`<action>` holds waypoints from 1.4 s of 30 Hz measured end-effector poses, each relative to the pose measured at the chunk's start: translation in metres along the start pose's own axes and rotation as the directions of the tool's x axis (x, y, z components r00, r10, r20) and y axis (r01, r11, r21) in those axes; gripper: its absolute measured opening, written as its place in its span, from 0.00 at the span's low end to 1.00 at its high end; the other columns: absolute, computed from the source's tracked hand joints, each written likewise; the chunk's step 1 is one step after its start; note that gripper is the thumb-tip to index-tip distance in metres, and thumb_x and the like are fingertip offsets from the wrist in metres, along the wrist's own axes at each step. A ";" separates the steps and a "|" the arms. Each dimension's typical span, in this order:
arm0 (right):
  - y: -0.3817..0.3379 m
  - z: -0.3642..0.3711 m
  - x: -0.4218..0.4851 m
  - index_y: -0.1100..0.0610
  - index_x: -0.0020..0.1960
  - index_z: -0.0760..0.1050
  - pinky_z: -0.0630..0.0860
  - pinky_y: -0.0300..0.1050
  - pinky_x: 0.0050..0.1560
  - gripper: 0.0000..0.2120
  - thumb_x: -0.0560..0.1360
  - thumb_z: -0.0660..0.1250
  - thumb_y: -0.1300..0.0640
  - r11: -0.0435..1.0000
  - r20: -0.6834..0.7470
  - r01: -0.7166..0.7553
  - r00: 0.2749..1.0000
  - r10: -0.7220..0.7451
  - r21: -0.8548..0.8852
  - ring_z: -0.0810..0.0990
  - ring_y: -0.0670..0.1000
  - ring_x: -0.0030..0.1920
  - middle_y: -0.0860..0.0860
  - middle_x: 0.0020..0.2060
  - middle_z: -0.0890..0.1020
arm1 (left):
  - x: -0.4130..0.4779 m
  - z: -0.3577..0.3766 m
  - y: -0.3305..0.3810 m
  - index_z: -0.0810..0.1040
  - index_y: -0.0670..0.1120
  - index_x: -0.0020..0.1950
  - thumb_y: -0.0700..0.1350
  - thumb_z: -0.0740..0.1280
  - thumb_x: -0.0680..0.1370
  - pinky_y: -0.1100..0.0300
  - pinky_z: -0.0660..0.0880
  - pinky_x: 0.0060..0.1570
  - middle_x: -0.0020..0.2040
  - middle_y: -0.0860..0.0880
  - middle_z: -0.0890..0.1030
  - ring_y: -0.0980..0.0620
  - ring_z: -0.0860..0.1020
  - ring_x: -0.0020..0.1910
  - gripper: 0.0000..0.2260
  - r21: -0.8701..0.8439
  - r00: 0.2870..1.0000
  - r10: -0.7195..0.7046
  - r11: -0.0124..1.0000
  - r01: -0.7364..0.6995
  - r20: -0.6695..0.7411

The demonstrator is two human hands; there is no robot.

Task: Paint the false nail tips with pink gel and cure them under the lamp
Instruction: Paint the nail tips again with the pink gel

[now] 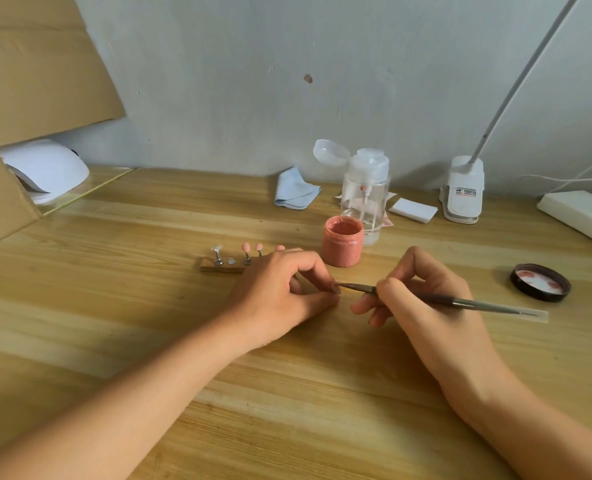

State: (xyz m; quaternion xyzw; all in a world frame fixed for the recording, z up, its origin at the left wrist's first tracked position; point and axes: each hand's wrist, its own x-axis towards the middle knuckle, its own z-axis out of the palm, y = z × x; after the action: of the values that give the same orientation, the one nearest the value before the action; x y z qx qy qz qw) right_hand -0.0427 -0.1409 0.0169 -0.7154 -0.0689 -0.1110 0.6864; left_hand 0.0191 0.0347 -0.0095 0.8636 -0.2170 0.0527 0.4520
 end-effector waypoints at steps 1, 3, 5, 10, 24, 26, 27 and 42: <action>0.000 0.000 0.000 0.60 0.34 0.66 0.75 0.35 0.33 0.10 0.72 0.63 0.68 1.000 -0.003 0.003 1.000 -0.003 0.000 0.77 0.48 0.29 0.58 0.31 0.84 | 0.000 0.000 0.000 0.79 0.58 0.36 0.44 0.78 0.71 0.67 0.61 0.39 0.38 0.66 0.80 0.63 0.70 0.24 0.12 -0.006 1.000 0.001 1.000 -0.001 -0.001; 0.000 -0.002 0.000 0.59 0.34 0.66 0.76 0.36 0.33 0.11 0.72 0.62 0.69 1.000 -0.022 0.008 1.000 -0.007 0.019 0.77 0.48 0.29 0.57 0.31 0.84 | 0.000 0.000 0.000 0.80 0.58 0.36 0.44 0.78 0.71 0.62 0.60 0.41 0.38 0.66 0.80 0.63 0.69 0.24 0.11 -0.018 1.000 0.005 1.000 -0.005 0.001; 0.000 -0.003 -0.001 0.59 0.35 0.66 0.75 0.36 0.33 0.11 0.73 0.62 0.69 0.999 -0.015 0.007 1.000 -0.007 0.033 0.77 0.48 0.29 0.58 0.31 0.84 | 0.000 0.000 0.000 0.80 0.59 0.36 0.44 0.78 0.71 0.66 0.61 0.39 0.38 0.66 0.80 0.63 0.69 0.24 0.12 -0.012 1.000 0.008 1.000 -0.008 0.004; -0.001 -0.002 -0.001 0.61 0.35 0.66 0.75 0.35 0.32 0.10 0.72 0.63 0.69 1.000 0.012 -0.001 1.000 0.001 -0.007 0.77 0.48 0.29 0.58 0.30 0.84 | 0.001 0.000 -0.001 0.79 0.58 0.36 0.45 0.78 0.71 0.72 0.63 0.28 0.34 0.68 0.78 0.63 0.69 0.23 0.11 0.007 1.000 0.017 1.000 -0.017 0.008; -0.001 -0.006 -0.002 0.61 0.44 0.72 0.77 0.36 0.37 0.06 0.76 0.69 0.62 0.996 -0.049 0.019 0.999 -0.014 0.090 0.79 0.48 0.33 0.57 0.34 0.85 | -0.001 -0.002 0.006 0.80 0.55 0.40 0.44 0.76 0.73 0.60 0.65 0.40 0.35 0.66 0.81 0.63 0.68 0.24 0.08 -0.030 1.000 -0.008 1.000 0.008 0.027; -0.001 -0.006 -0.003 0.62 0.43 0.71 0.77 0.38 0.38 0.09 0.70 0.68 0.58 0.998 -0.029 0.023 0.999 -0.022 0.054 0.79 0.47 0.35 0.56 0.35 0.85 | -0.002 -0.002 0.007 0.79 0.54 0.40 0.43 0.76 0.73 0.61 0.66 0.49 0.26 0.69 0.75 0.64 0.68 0.22 0.08 -0.020 0.999 -0.027 0.999 0.028 0.032; -0.001 -0.006 -0.003 0.62 0.42 0.71 0.76 0.39 0.38 0.09 0.68 0.66 0.57 0.999 -0.024 0.016 1.000 -0.015 0.034 0.79 0.47 0.34 0.56 0.34 0.84 | -0.002 -0.002 0.007 0.79 0.53 0.41 0.43 0.76 0.73 0.62 0.64 0.57 0.24 0.69 0.73 0.64 0.68 0.21 0.08 -0.022 0.999 -0.037 0.999 0.038 0.034; -0.004 -0.002 -0.005 0.66 0.41 0.71 0.74 0.47 0.38 0.05 0.72 0.67 0.67 0.996 0.043 0.000 0.999 0.003 -0.085 0.77 0.48 0.32 0.55 0.32 0.85 | -0.001 -0.002 0.008 0.79 0.51 0.41 0.41 0.76 0.73 0.73 0.50 0.66 0.23 0.69 0.73 0.64 0.68 0.20 0.08 -0.015 0.999 -0.041 0.999 0.041 0.019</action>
State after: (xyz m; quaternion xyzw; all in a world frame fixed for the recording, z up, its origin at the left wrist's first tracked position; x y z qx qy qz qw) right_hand -0.0491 -0.1429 0.0197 -0.7462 -0.0784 -0.0978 0.6538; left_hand 0.0153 0.0322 -0.0023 0.8649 -0.2039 0.0336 0.4574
